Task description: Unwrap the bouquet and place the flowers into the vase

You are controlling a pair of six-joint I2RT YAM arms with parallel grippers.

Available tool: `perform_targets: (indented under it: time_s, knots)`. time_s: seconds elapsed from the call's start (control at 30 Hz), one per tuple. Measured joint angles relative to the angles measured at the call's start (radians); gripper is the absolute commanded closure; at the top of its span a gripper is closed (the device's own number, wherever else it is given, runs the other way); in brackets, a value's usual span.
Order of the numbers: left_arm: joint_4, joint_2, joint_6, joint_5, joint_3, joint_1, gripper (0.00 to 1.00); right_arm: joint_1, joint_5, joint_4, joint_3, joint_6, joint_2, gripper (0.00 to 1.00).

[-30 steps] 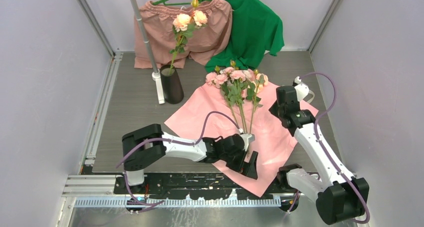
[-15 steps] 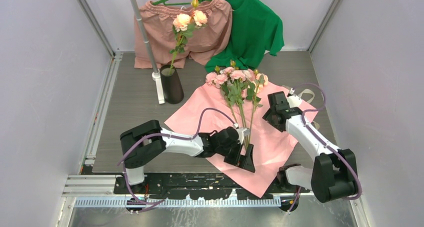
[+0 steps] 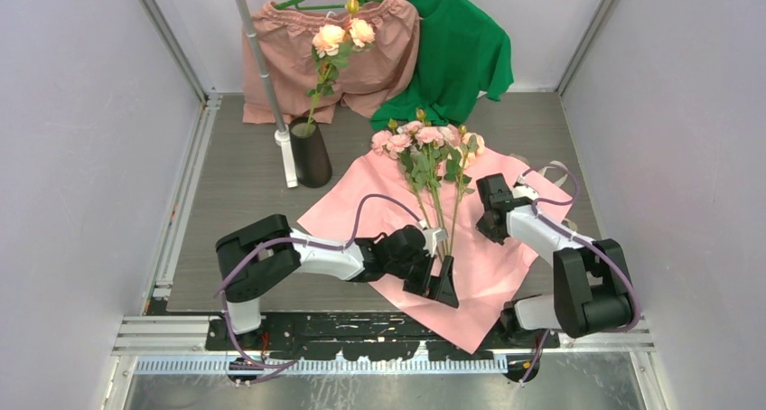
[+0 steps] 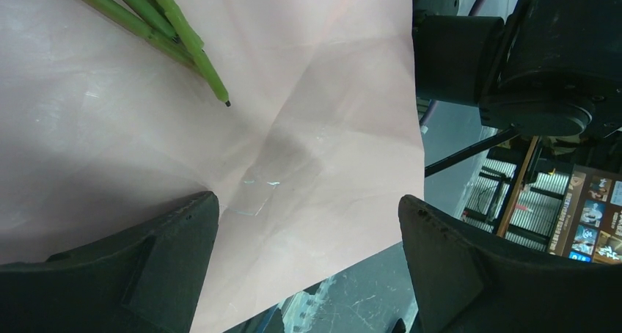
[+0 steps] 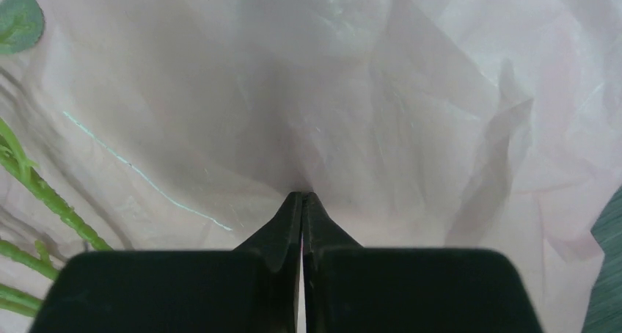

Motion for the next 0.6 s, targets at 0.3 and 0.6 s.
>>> perform_targets:
  time_s: [0.3, 0.6]
  knots:
    - [0.041, 0.019, -0.001, 0.062, -0.009, 0.072, 0.06, -0.008, -0.003, 0.068, 0.057, 0.004, 0.09, 0.99]
    - [0.072, 0.064, -0.001, 0.135, 0.019, 0.161, 0.06, -0.026, -0.024, 0.145, 0.145, 0.003, 0.203, 0.99]
